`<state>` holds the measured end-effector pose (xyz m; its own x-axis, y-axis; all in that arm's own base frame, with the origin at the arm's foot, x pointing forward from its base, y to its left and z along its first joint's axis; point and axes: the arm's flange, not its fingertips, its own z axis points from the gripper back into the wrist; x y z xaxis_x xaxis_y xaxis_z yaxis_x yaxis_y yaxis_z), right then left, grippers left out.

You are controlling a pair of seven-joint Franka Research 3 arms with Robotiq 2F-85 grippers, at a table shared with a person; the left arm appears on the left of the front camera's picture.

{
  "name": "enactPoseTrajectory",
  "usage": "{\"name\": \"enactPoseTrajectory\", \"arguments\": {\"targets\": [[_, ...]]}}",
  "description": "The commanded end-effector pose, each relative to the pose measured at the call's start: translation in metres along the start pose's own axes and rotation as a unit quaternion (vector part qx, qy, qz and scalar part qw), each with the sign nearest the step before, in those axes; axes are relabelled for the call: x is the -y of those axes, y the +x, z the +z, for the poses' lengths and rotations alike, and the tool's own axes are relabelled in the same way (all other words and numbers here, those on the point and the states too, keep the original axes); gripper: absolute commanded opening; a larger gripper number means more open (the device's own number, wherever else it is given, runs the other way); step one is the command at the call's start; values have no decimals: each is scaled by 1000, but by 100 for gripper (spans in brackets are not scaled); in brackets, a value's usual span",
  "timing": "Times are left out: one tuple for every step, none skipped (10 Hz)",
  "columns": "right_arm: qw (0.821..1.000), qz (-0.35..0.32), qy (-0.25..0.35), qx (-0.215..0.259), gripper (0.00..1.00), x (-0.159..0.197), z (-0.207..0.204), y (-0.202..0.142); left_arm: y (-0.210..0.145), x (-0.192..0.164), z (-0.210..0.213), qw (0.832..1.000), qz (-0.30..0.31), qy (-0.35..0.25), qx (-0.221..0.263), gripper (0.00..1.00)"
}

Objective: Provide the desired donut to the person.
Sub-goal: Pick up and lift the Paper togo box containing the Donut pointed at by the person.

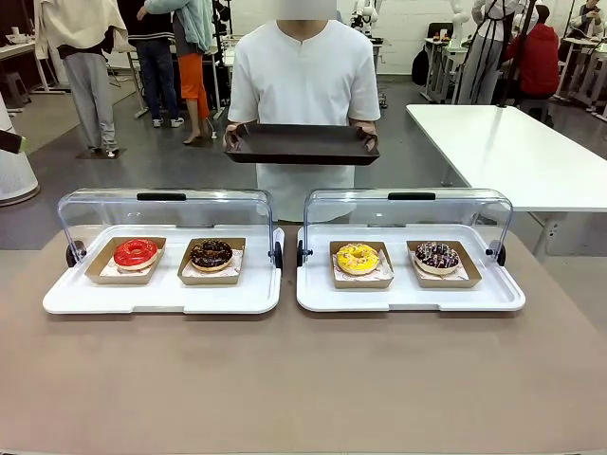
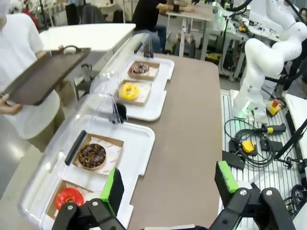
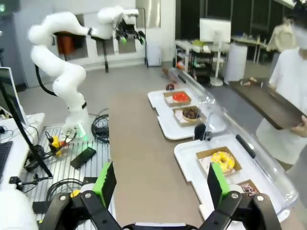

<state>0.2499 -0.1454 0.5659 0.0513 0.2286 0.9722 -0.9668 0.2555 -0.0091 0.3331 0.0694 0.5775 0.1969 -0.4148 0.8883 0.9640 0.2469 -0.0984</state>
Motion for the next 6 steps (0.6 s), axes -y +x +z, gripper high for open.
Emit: {"name": "enactPoseTrajectory", "arguments": {"targets": [[1000,-8,10,7,100,9,15,-3,-12,-15,10,999,-30,-21,26,100],[999,-43,-13,-7,100,16,27,-3,-21,-20,14,999,-33,-19,32,100],[990,-126,-60,-25,100,25,36,1,-24,-25,19,999,-26,-7,24,100],[982,-158,-86,-56,100,29,42,4,-23,-30,23,999,-26,-2,19,100],[975,-183,-100,-82,100,34,49,7,-26,-25,26,1000,-25,8,16,100],[973,-187,-102,-89,100,38,55,9,-27,-26,31,999,-33,16,9,100]]}}
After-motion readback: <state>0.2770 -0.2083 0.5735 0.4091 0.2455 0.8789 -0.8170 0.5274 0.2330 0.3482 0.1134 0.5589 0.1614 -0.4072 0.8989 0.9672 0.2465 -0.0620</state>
